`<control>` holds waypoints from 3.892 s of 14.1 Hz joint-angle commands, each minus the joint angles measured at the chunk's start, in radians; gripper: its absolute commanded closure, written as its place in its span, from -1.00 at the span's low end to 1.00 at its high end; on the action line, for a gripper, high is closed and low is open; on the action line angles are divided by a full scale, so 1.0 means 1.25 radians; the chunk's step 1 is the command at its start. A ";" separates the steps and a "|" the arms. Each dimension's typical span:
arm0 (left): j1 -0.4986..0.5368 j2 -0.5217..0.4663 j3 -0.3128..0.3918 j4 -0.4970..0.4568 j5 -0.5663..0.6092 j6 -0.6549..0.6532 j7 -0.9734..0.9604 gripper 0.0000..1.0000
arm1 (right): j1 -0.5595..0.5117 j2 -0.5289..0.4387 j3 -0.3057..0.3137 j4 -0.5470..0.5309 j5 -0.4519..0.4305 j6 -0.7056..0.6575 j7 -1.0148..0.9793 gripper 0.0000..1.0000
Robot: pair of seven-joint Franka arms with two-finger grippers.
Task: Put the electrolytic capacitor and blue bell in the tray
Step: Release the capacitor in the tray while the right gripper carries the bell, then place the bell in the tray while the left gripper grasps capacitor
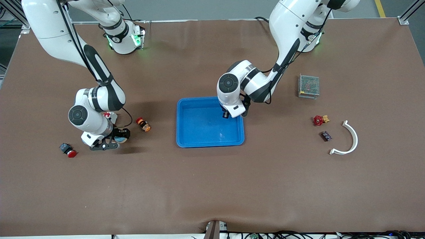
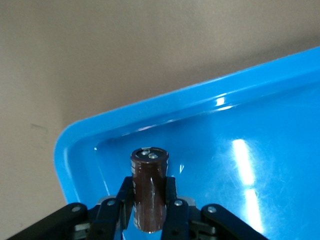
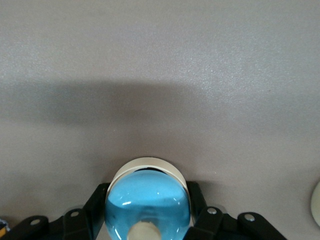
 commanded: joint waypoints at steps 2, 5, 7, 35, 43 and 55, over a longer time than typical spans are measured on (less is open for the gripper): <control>-0.007 0.021 0.005 0.027 0.007 0.017 -0.018 0.20 | 0.003 -0.032 0.004 0.066 0.043 -0.150 0.005 0.03; -0.003 0.011 0.012 0.028 0.015 0.016 -0.008 -1.00 | 0.031 -0.068 0.004 0.084 0.095 -0.223 0.046 0.03; 0.006 0.004 0.015 0.048 0.037 0.008 -0.003 -1.00 | 0.074 -0.085 0.004 0.097 0.095 -0.259 0.152 0.03; 0.560 -0.110 0.028 -0.061 0.161 -0.208 0.859 -1.00 | 0.516 0.023 -0.001 0.146 0.083 -0.078 0.832 0.01; 0.613 -0.126 0.026 -0.166 0.165 -0.037 0.925 -0.70 | 0.523 0.053 -0.001 0.148 0.083 -0.033 0.832 0.01; 0.614 -0.080 0.026 -0.159 0.196 0.022 0.934 -0.40 | 0.527 0.074 -0.001 0.148 0.083 -0.005 0.832 -0.04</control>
